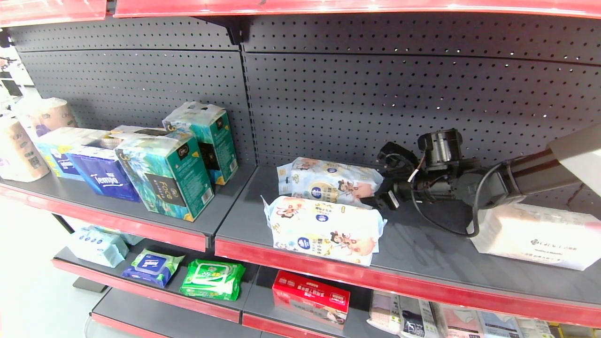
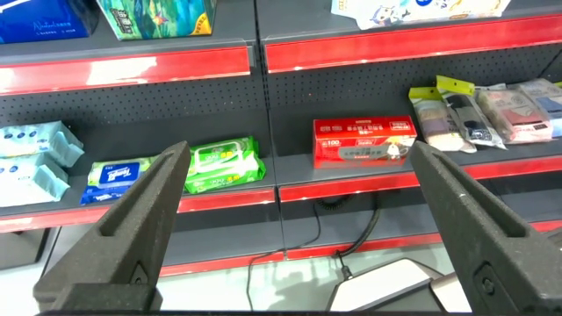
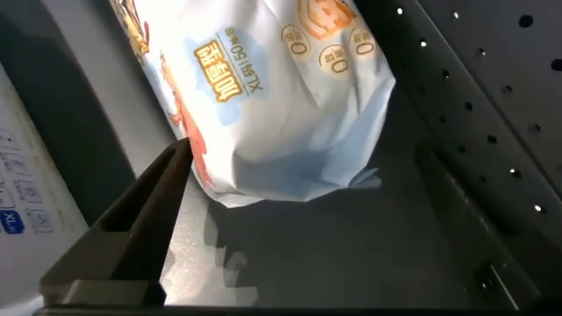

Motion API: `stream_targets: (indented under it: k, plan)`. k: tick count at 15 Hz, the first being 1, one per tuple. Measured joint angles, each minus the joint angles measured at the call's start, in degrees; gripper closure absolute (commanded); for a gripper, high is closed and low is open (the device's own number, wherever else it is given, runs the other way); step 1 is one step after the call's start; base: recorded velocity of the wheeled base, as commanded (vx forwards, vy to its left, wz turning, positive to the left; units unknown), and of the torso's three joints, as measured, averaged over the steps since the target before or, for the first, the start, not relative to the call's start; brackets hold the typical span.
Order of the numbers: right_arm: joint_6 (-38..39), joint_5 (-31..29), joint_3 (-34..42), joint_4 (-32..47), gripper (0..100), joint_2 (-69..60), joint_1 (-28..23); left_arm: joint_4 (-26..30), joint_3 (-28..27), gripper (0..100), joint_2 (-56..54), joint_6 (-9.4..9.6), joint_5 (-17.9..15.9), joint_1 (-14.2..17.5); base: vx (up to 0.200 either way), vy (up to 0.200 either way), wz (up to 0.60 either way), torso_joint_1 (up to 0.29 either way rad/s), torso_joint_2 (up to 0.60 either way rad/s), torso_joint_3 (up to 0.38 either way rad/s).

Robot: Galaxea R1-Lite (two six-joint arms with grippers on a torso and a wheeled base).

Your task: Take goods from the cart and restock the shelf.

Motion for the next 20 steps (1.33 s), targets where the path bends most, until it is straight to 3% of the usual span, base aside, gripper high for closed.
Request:
stream_targets:
  k: [8, 20]
  plan:
    - [4.21, -1.63, 0.89, -0.02, 0, -1.34, -0.11, 0.0, 0.0, 0, 0.0, -0.05, -0.04, 0.0, 0.0, 0.0, 0.0, 0.0, 0.0, 0.0]
    - [15.98, -4.38, 12.79, -1.97, 0, -14.76, -3.52, 0.0, -0.02, 0, 0.0, -0.21, -0.09, 0.0, 0.0, 0.0, 0.0, 0.0, 0.0, 0.0]
